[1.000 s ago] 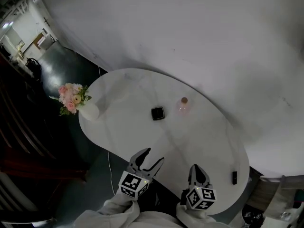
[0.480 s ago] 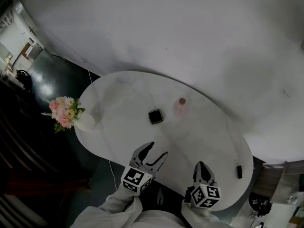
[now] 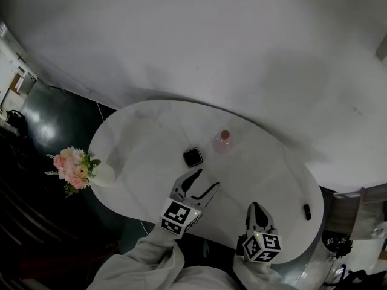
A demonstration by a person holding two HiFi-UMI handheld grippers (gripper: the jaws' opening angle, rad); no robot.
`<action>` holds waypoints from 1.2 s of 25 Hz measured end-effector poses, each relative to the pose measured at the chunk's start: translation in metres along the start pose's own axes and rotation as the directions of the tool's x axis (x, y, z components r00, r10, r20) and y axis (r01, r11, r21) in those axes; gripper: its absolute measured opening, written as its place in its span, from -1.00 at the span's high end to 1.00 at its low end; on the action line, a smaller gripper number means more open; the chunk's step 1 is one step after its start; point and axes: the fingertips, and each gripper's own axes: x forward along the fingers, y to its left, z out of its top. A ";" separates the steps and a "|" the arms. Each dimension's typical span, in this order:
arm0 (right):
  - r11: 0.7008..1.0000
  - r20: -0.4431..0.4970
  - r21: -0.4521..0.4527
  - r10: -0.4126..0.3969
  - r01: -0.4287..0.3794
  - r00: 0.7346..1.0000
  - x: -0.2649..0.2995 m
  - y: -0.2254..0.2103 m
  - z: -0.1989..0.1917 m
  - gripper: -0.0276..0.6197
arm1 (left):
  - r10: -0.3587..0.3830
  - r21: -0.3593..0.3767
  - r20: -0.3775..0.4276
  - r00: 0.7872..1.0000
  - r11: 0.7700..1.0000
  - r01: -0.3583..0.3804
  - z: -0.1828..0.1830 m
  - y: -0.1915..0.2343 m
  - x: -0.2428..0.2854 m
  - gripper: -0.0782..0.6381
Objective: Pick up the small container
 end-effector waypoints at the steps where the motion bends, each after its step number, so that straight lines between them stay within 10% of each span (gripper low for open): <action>1: 1.000 0.004 -0.002 -0.005 0.005 1.000 0.001 0.001 0.002 0.76 | -0.007 0.008 0.001 1.000 1.000 0.007 0.003 0.003 0.005 0.08; 18: 0.988 -0.024 0.035 -0.152 0.153 0.988 0.004 -0.007 -0.008 0.76 | -0.016 -0.032 0.043 0.999 0.999 0.017 0.011 0.052 0.107 0.08; 30: 0.978 -0.071 0.040 -0.202 0.205 0.977 0.002 -0.027 -0.021 0.76 | 0.049 0.070 0.017 0.999 0.996 -0.050 0.000 0.067 0.157 0.08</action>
